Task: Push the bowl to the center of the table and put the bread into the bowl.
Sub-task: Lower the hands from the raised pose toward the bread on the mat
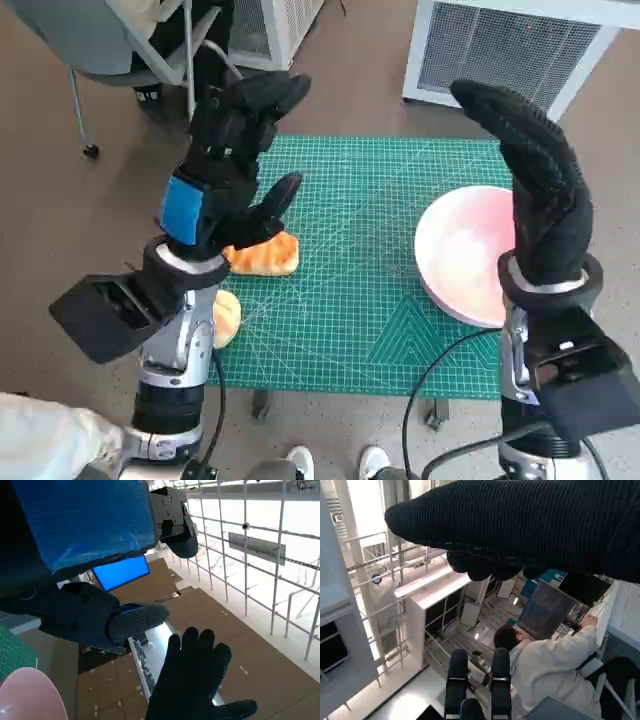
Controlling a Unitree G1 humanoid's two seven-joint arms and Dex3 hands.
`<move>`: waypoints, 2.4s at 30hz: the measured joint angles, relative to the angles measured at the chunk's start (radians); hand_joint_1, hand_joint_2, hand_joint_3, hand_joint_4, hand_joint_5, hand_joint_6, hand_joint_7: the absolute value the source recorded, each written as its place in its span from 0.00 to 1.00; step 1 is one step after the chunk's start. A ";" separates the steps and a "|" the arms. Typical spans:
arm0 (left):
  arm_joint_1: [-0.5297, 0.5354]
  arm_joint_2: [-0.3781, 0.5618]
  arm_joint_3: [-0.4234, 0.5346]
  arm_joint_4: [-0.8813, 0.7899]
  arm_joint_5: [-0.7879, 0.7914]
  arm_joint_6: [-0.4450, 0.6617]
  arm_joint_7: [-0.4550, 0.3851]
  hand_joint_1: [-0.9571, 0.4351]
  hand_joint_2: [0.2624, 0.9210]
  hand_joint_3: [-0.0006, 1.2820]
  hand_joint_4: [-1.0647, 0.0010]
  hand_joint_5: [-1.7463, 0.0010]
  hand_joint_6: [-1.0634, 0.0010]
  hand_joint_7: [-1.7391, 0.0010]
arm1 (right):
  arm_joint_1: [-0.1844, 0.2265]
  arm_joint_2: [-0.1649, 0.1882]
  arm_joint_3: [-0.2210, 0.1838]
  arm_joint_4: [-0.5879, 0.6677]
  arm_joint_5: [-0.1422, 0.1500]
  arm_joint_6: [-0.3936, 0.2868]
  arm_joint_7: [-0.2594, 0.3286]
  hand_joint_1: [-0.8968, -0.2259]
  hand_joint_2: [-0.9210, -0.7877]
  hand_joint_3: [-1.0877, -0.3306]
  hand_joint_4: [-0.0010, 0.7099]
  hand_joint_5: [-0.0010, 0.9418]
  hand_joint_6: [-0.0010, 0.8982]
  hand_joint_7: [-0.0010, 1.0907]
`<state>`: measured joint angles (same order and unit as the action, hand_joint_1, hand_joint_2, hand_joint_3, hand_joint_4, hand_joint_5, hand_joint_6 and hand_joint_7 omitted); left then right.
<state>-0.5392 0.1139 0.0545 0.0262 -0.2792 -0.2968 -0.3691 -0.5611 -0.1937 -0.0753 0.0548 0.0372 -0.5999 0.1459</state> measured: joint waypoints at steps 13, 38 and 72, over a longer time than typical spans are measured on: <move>0.000 -0.003 0.001 0.000 0.000 0.002 0.000 0.41 0.91 0.41 1.00 0.67 1.00 0.50 | 0.014 0.000 0.000 0.003 -0.001 -0.012 0.000 0.54 0.00 0.48 0.48 0.01 0.00 0.63; 0.004 -0.008 0.005 -0.001 0.000 0.000 0.015 0.41 0.91 0.42 1.00 0.67 1.00 0.49 | 0.089 -0.097 -0.212 0.152 0.026 -0.132 -0.075 0.53 0.00 0.48 0.45 0.00 0.02 0.57; 0.010 -0.005 0.015 -0.001 0.001 -0.001 0.028 0.40 0.90 0.42 1.00 0.67 1.00 0.49 | -0.014 -0.225 -0.376 1.144 0.063 -0.152 -0.224 0.59 0.00 0.45 0.39 0.00 0.18 0.25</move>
<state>-0.5294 0.1085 0.0700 0.0253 -0.2787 -0.2975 -0.3408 -0.5752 -0.4185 -0.4514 1.1984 0.0999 -0.7523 -0.0780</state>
